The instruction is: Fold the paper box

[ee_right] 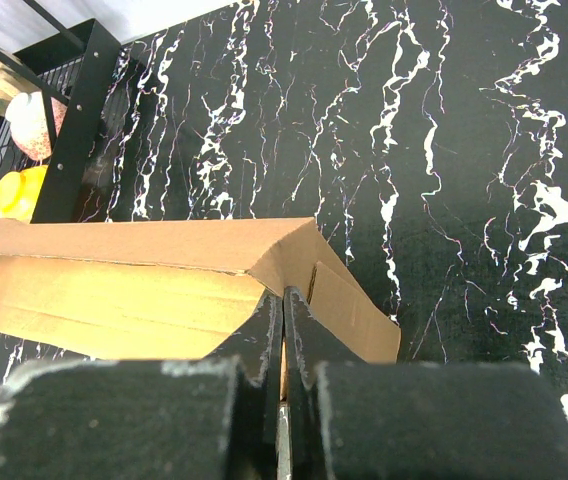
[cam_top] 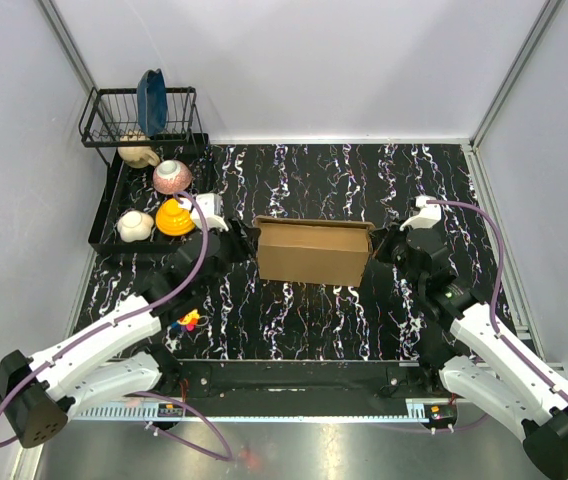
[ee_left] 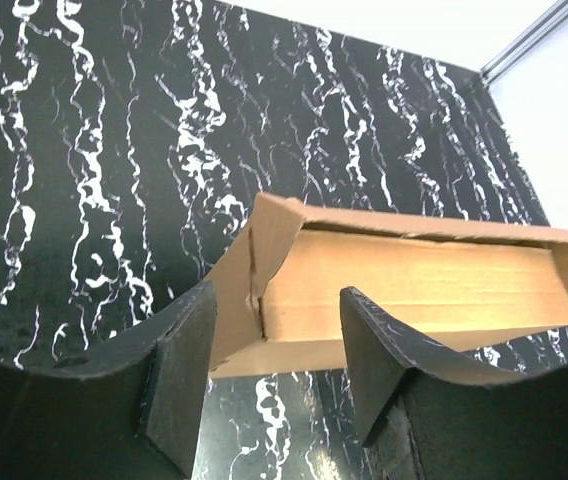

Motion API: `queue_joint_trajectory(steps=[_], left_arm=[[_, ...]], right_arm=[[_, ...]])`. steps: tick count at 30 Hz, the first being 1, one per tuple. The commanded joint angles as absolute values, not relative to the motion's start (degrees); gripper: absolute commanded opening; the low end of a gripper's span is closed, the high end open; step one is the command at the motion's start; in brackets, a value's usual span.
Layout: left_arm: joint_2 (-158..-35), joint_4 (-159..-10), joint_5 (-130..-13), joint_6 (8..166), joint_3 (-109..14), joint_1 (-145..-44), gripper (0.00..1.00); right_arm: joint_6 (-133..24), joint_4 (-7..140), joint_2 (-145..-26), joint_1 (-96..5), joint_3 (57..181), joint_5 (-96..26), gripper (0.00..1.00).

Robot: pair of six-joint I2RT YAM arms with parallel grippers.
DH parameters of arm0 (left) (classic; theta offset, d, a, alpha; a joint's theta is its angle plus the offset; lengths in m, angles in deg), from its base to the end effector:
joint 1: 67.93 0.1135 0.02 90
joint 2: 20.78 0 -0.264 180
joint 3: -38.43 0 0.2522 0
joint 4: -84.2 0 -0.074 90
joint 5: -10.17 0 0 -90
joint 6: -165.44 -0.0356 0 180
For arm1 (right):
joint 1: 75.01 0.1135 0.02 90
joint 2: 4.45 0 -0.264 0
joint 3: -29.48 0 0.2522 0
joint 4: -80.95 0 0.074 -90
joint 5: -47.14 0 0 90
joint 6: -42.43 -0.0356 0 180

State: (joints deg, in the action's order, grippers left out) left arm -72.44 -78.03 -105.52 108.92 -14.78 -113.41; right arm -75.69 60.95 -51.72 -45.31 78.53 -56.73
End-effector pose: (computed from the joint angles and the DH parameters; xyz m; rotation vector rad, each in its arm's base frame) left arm 0.1584 -0.1391 0.2978 -0.1205 1.8571 -0.5525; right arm 0.1745 0.0897 0.2813 0.1409 1.9004 0.4619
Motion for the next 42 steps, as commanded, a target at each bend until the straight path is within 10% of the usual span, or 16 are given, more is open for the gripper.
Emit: queue_joint_trajectory(steps=[1,33,42], left_arm=[[-73.77,-83.44,-104.52,105.15,-18.05,-112.67,0.56],[-81.16,-86.43,-97.76,102.69,-20.86,-108.19,0.38],[-81.51,-87.13,-97.14,102.51,-20.60,-108.10,0.12]], right_arm=[[-75.17,49.08,-54.20,-45.21,76.20,-56.40,0.00],[-74.90,49.26,-54.11,-45.30,76.99,-55.60,0.00],[-75.08,49.34,-53.94,-45.12,76.90,-55.43,0.00]])
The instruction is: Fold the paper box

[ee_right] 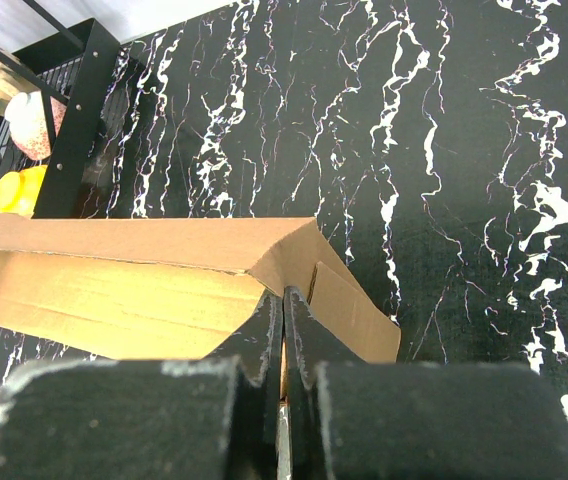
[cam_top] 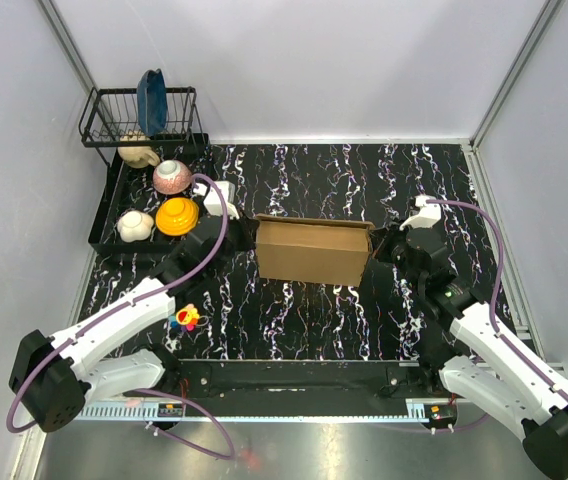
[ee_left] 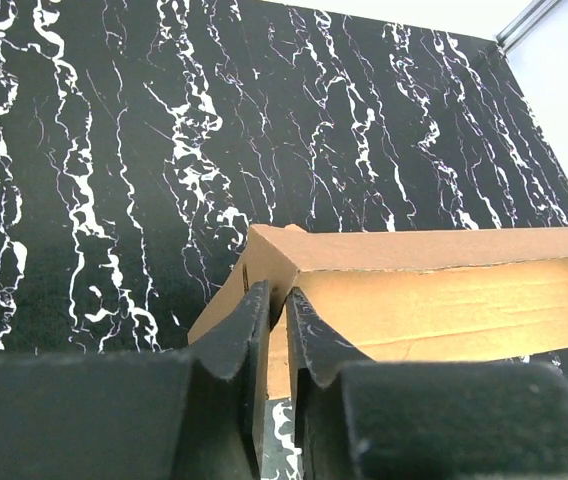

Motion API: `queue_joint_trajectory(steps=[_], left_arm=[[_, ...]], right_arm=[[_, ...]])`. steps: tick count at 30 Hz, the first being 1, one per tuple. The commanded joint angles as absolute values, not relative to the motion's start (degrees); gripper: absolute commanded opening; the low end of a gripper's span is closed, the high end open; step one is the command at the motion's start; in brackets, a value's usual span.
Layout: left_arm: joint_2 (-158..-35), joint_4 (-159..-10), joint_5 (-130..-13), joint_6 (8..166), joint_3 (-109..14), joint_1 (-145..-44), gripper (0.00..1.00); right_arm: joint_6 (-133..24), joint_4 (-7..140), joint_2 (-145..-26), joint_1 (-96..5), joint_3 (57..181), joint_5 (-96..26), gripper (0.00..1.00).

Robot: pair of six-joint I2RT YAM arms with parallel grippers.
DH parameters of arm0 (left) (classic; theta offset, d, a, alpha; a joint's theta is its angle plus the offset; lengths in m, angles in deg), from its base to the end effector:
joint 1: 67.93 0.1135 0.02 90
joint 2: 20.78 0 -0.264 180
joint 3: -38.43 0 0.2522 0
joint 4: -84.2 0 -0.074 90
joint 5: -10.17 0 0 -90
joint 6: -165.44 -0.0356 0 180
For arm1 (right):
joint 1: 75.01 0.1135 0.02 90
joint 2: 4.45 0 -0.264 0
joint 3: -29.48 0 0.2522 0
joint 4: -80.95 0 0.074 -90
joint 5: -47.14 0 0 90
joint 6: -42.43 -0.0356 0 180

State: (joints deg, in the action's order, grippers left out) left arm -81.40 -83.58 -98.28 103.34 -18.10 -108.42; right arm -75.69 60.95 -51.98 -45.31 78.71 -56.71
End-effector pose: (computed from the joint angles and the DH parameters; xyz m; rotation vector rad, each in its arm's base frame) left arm 0.1940 -0.1508 0.2953 -0.0211 1.8742 -0.5336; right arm 0.1753 0.0902 0.2816 0.1405 1.9018 0.4616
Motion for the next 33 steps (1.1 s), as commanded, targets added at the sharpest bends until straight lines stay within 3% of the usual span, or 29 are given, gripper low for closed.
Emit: queue_joint_trajectory(steps=[1,5,33], left_arm=[[-81.43,-87.22,-97.05,102.42,-20.60,-108.10,0.11],[-81.60,-87.40,-96.61,102.16,-20.51,-108.10,0.00],[-77.38,-91.53,-97.49,108.93,-3.38,-110.65,0.00]], right_arm=[[-75.08,49.17,-54.02,-45.12,76.90,-55.43,0.00],[-75.08,49.26,-54.03,-45.12,76.99,-55.25,0.00],[-82.99,51.10,-54.38,-45.12,70.75,-52.35,0.00]])
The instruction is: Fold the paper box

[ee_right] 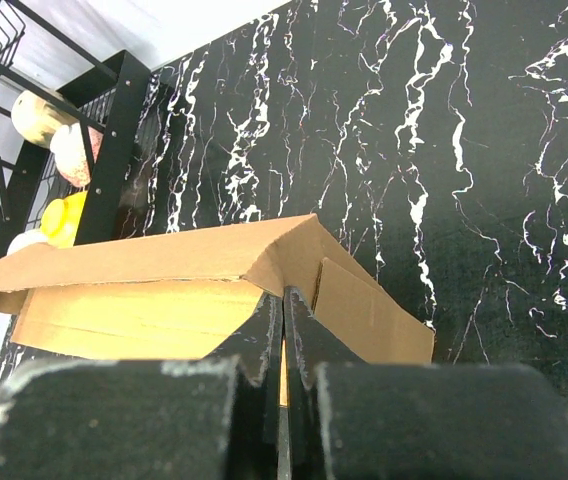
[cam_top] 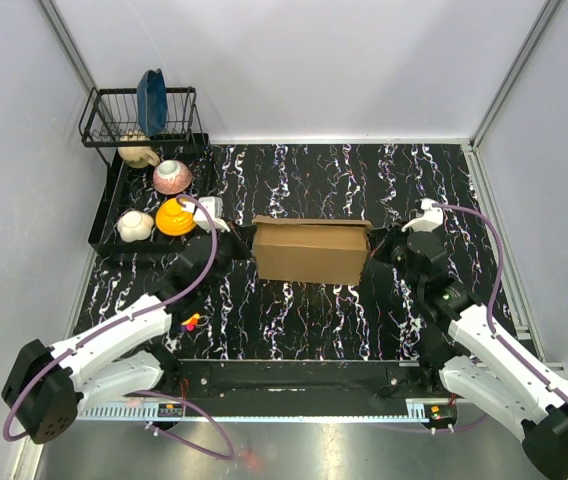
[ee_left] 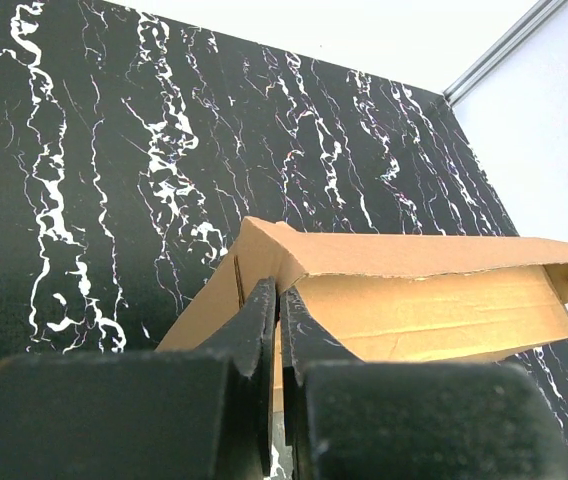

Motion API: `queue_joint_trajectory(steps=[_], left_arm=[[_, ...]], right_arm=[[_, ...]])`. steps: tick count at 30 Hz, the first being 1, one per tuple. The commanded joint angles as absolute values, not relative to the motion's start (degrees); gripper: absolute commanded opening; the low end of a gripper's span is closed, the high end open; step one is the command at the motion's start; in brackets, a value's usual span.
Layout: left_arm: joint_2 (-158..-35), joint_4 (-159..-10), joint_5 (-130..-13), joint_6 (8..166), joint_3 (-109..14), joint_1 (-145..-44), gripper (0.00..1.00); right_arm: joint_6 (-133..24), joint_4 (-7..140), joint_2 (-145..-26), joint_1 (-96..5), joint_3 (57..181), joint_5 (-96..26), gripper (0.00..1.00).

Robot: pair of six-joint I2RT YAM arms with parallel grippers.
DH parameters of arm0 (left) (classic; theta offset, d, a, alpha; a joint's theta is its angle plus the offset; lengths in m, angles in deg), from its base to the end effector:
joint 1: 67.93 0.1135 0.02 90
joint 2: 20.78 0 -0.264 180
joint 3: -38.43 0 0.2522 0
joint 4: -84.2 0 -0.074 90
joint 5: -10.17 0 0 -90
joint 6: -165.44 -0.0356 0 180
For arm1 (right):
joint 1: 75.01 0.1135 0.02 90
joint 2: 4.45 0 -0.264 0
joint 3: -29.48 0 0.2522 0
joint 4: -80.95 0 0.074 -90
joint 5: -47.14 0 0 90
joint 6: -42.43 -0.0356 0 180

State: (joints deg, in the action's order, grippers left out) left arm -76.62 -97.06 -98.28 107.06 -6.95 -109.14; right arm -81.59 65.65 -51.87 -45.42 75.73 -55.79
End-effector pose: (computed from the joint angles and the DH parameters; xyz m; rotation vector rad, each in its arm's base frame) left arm 0.1776 -0.1405 0.2689 -0.0949 1.7659 -0.6561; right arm 0.1759 0.0907 0.2719 0.2319 1.8742 0.5598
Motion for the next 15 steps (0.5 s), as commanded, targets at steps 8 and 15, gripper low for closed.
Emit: queue_joint_trajectory(steps=[8,15], left_arm=[[-77.47,-91.62,-99.33,111.65,0.40,-113.10,0.00],[-77.47,-89.86,-103.81,112.18,2.08,-114.07,0.00]], right_arm=[[-84.22,50.75,-54.90,-45.12,70.23,-52.09,0.00],[-85.80,50.23,-53.94,-45.12,69.70,-52.00,0.01]])
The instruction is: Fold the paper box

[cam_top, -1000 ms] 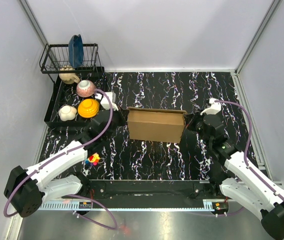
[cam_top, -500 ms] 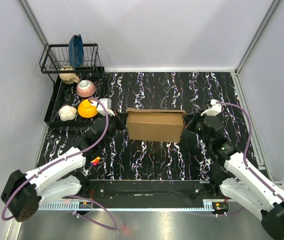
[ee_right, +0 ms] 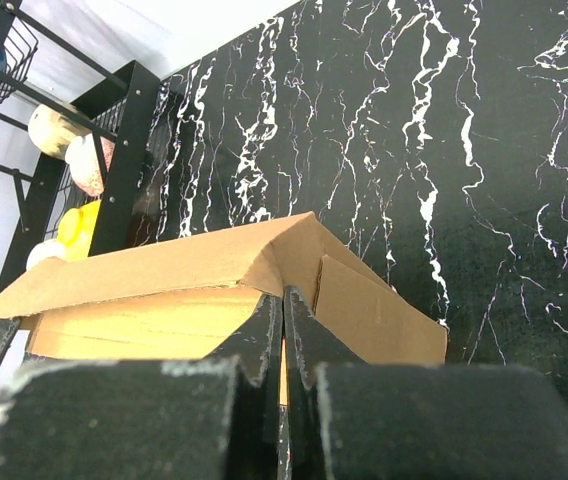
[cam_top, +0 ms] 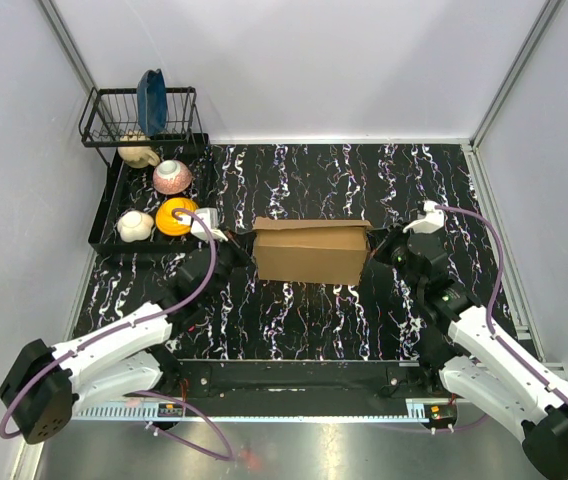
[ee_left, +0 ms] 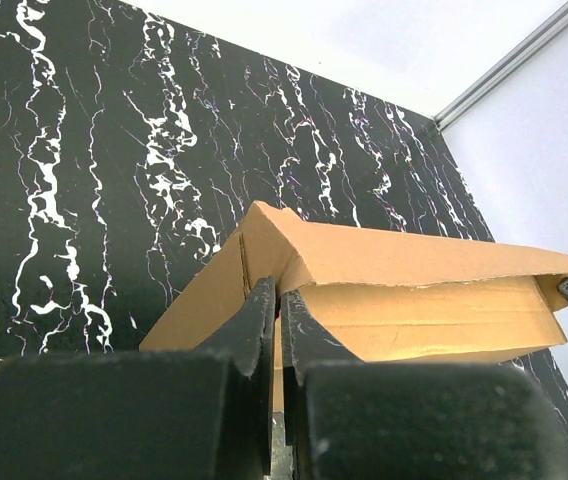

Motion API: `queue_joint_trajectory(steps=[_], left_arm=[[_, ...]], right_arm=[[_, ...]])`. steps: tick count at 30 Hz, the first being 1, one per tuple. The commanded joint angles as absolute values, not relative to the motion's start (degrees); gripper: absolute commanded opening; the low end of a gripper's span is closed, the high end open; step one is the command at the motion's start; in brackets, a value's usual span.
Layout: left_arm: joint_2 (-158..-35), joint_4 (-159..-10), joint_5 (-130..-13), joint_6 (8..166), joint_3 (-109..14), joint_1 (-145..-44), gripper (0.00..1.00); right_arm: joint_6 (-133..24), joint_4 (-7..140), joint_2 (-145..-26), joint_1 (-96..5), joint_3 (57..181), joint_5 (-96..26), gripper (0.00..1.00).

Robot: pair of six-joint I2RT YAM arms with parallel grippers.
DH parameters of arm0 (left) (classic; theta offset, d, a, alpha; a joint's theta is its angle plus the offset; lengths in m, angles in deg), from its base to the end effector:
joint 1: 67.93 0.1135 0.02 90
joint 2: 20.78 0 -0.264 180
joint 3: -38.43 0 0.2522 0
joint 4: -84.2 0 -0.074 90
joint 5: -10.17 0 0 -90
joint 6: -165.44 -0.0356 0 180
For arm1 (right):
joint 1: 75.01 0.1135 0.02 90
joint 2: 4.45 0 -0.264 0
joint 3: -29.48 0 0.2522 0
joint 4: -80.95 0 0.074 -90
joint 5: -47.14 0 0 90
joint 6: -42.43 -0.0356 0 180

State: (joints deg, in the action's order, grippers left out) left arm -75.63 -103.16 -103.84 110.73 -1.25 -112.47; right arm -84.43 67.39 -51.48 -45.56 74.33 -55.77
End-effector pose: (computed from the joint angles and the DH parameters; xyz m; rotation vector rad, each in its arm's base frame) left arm 0.1648 -0.1418 0.2489 -0.1786 1.7333 -0.6794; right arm 0.1752 0.0898 0.2676 0.2813 1.8600 0.5986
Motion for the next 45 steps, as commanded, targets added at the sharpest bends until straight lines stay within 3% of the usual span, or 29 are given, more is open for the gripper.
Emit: queue_joint_trajectory(steps=[1,5,8,11,31,45], left_arm=[[-77.30,-89.34,-104.34,112.01,1.90,-114.25,0.00],[-77.03,-86.18,-107.07,111.21,0.41,-114.43,0.00],[-77.47,-84.42,-108.48,110.86,-1.00,-114.51,0.00],[-77.73,-83.18,-109.62,111.04,-2.14,-114.60,0.00],[-79.32,-80.72,-109.80,111.83,-5.22,-114.78,0.00],[-79.84,-80.37,-109.45,111.30,-6.27,-114.78,0.00]], right_arm=[[-85.80,49.79,-53.76,-45.12,70.05,-52.09,0.04],[-85.54,48.47,-52.45,-45.12,71.71,-52.61,0.33],[-84.75,47.24,-51.22,-45.21,73.65,-53.40,0.45],[-83.61,46.10,-49.72,-45.12,76.02,-53.93,0.50],[-72.80,46.00,-48.31,-45.12,88.59,-58.24,0.54],[-70.42,50.40,-55.69,-45.12,90.53,-57.89,0.42]])
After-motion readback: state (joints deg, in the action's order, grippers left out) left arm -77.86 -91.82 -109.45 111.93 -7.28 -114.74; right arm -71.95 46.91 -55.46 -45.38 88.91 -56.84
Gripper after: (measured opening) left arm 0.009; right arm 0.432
